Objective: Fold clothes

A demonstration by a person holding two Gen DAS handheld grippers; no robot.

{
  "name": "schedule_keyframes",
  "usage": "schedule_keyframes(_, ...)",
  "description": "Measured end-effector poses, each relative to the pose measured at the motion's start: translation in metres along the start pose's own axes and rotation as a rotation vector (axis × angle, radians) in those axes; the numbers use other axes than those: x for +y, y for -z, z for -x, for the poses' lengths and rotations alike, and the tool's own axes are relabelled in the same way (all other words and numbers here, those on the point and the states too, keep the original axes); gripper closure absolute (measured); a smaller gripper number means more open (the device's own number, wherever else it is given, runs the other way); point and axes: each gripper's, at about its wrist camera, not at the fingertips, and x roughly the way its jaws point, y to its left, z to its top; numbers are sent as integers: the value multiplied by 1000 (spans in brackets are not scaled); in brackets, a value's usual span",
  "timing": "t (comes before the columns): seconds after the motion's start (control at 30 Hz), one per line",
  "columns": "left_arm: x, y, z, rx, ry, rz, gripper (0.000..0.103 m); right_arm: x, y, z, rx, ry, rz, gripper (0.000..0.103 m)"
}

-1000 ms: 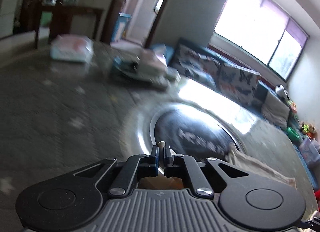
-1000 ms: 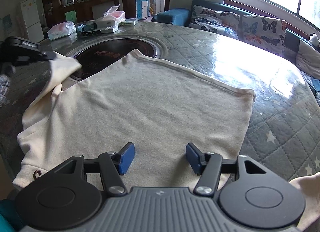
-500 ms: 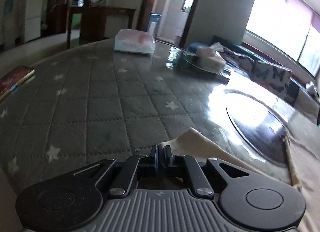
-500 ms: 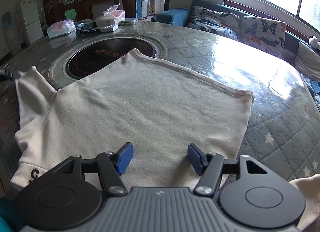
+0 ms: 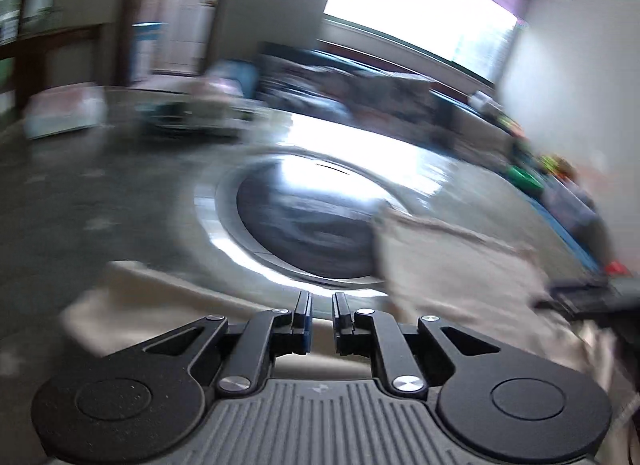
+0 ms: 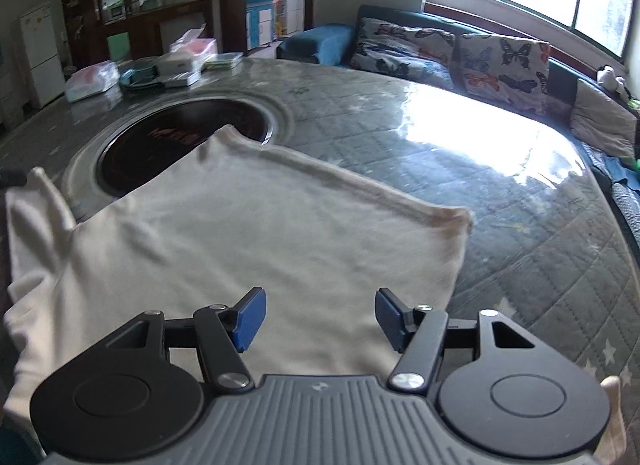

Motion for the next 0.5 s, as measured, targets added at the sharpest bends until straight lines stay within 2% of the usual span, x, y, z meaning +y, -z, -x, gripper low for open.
schedule_keyframes(0.1, -30, 3, -16, 42, 101, -55, 92, -10, -5, -7, -6, 17, -28, 44)
schedule_keyframes(0.17, -45, 6, -26, 69, 140, -93, 92, -20, -9, -15, -9, 34, -55, 44)
schedule_keyframes(0.3, -53, 10, -42, 108, 142, -139, 92, -41, -15, -32, -9, 61, -118, 45)
schedule_keyframes(0.33, -51, 11, -45, 117, 135, -139, 91, -46, -17, -36, -7, 67, -132, 50)
schedule_keyframes(0.5, -31, 15, -52, 137, 132, -103, 92, -59, -25, -50, -12, 88, -150, 52)
